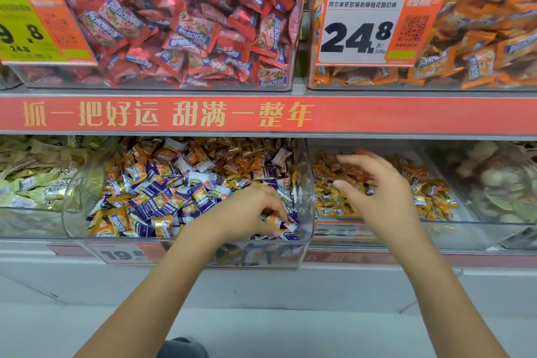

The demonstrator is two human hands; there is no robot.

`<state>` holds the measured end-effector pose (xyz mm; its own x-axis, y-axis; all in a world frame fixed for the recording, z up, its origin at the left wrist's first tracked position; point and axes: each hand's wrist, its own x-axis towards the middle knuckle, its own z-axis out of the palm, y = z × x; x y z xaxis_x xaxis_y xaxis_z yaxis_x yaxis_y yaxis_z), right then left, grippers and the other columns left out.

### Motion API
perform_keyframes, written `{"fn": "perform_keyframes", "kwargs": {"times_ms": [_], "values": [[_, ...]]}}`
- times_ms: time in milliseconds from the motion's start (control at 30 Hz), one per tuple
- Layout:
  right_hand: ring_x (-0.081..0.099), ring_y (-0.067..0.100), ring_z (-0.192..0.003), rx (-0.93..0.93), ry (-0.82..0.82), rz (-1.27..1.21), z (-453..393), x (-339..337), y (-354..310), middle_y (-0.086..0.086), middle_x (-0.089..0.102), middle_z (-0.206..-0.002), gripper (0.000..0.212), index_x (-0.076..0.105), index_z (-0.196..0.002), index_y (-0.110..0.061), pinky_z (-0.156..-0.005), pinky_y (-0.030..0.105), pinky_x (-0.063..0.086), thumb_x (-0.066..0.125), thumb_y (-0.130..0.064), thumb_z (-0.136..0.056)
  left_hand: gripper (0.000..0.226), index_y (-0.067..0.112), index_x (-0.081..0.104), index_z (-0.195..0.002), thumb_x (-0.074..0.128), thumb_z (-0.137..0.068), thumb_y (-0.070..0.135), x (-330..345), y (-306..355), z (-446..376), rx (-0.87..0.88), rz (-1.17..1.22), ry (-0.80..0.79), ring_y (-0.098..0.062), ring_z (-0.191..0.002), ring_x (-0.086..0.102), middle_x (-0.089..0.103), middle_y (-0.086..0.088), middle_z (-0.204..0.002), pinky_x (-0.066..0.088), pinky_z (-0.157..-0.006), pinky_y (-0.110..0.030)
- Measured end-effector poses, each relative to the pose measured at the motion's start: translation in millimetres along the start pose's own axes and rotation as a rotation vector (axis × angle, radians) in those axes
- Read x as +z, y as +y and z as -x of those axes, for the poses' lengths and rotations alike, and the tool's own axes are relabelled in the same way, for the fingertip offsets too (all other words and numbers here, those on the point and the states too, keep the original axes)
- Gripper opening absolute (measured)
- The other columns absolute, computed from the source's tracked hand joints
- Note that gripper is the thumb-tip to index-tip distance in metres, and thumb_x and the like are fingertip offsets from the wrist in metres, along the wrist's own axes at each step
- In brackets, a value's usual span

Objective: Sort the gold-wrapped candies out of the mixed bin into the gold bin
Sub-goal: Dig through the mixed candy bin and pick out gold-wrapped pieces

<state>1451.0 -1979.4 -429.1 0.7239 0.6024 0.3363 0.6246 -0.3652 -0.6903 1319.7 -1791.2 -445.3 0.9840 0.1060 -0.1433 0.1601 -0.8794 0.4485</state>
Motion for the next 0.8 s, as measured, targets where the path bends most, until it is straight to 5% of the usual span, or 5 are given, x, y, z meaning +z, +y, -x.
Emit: {"fn": "perform_keyframes", "kwargs": {"times_ms": [133,300,433,600,800], "values": [[0.053,0.007,-0.113,-0.122,0.090,-0.104,5.0,5.4,-15.0,-0.013,0.060,-0.112,0.023,0.067,-0.101,-0.032,-0.098,0.027,0.040,0.071,-0.018,-0.084,0.010,0.013,0.069,-0.072,0.077,-0.078,0.017,-1.4,0.1,-1.1,-0.034,0.101,0.140,-0.008,-0.077,0.058,0.064,0.004,-0.082,0.049,-0.073,-0.026],[0.051,0.005,-0.117,-0.303,-0.004,-0.121,12.1,16.4,-28.1,-0.018,0.058,-0.117,0.028,0.064,-0.113,-0.032,-0.097,0.023,0.041,0.068,-0.024,-0.086,0.009,0.009,0.070,-0.075,0.078,-0.076,0.013,-18.3,2.9,11.2,-0.112,0.455,0.510,-0.006,-0.064,0.064,0.070,-0.002,-0.073,0.050,-0.062,-0.014],[0.040,0.006,-0.123,-0.339,-0.139,0.009,12.9,27.1,-28.1,-0.014,0.055,-0.125,0.035,0.062,-0.121,-0.028,-0.099,0.000,0.018,0.066,-0.022,-0.088,0.030,0.017,0.069,-0.100,0.081,-0.073,0.017,-10.4,-1.2,7.1,-0.105,0.260,0.322,-0.012,-0.086,0.060,0.066,0.005,-0.094,0.049,-0.076,-0.018],[0.043,0.002,-0.117,-0.268,-0.067,-0.049,11.3,22.0,-26.7,-0.028,0.050,-0.113,0.032,0.062,-0.117,-0.032,-0.094,0.001,0.025,0.067,-0.025,-0.087,0.048,0.028,0.064,-0.116,0.077,-0.072,0.042,5.4,3.5,-11.7,-0.058,-0.167,0.125,-0.013,-0.110,0.043,0.051,0.008,-0.119,0.041,-0.092,-0.032],[0.046,0.005,-0.114,-0.325,-0.040,-0.031,12.7,21.9,-23.0,-0.023,0.054,-0.111,0.028,0.065,-0.113,-0.030,-0.096,0.001,0.023,0.062,-0.033,-0.086,0.028,0.017,0.072,-0.097,0.081,-0.072,0.025,-2.9,7.3,-5.1,-0.116,0.195,0.380,-0.013,-0.082,0.059,0.063,0.003,-0.094,0.052,-0.077,-0.030]]}}
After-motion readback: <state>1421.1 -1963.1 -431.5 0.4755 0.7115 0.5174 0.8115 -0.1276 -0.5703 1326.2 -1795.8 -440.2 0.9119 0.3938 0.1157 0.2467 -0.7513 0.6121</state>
